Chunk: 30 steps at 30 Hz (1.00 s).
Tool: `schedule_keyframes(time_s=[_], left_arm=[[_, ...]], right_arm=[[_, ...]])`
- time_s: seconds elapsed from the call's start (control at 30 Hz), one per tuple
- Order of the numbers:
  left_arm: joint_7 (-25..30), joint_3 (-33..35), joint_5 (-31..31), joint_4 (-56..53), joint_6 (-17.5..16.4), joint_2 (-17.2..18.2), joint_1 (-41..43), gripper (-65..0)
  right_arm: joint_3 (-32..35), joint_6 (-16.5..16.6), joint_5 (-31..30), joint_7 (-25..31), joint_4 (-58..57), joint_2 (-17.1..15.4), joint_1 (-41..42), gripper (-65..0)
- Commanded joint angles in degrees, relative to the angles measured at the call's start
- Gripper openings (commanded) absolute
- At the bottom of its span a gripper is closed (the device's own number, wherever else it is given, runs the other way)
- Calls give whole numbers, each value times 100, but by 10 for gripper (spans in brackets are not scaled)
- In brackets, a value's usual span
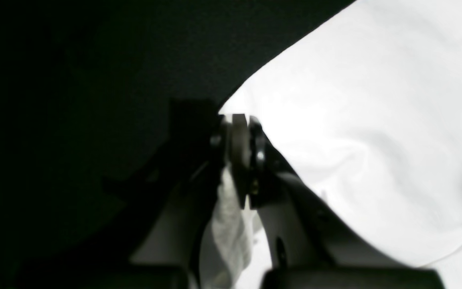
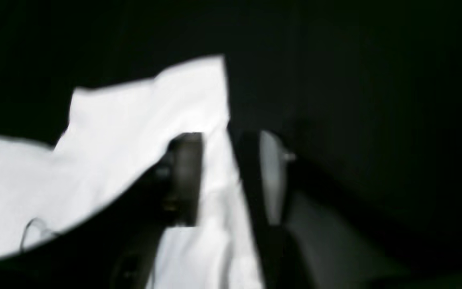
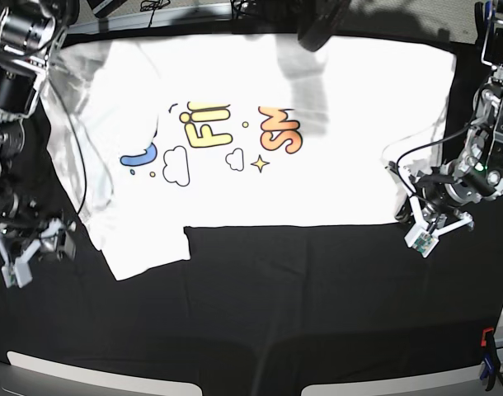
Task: Layout the t-shirt on the table in an organized manner, then fold the t-shirt properly
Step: 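Grasp the shirt hem corners with both grippers, then lift the hem with both grippers and fold it over toward the collar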
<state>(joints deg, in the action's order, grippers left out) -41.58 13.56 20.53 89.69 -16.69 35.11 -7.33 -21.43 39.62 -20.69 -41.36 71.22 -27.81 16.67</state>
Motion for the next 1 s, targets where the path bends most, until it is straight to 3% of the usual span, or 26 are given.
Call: schedule_keyframes(time_s=[0.0,0.4,0.57,0.7,0.77,0.87,0.97], left_arm=[[138,-44,7,105,46,94,-125,-650],[138,-44,9,105,46,94,-125,-650],[136,-44,9,105,46,94,-125,-650],[133,-44,9,105,46,94,-122,-650],[136,-44,9,105,46,94,-125,-650],[133,-44,9,105,46,94,-122,-650],[133,-44,9,105,46,94,-122,-650]], right_arm=[[35,-37,-24,129,-24,-120,245,-372],[1200,-133,560,387,-3418,-120,1840,-372],[1670,-127,232,350,-3722,11,1904,-372],[1781,-122,-125,-13,-3720,190,1937,-376],[1770,-122,-142,-33,-3707,245,1939,-442],[1770,-107,-138,-155,-3670,251,1937,-629],[1768,-105,-114,-243,-3598,221,1937,-650]])
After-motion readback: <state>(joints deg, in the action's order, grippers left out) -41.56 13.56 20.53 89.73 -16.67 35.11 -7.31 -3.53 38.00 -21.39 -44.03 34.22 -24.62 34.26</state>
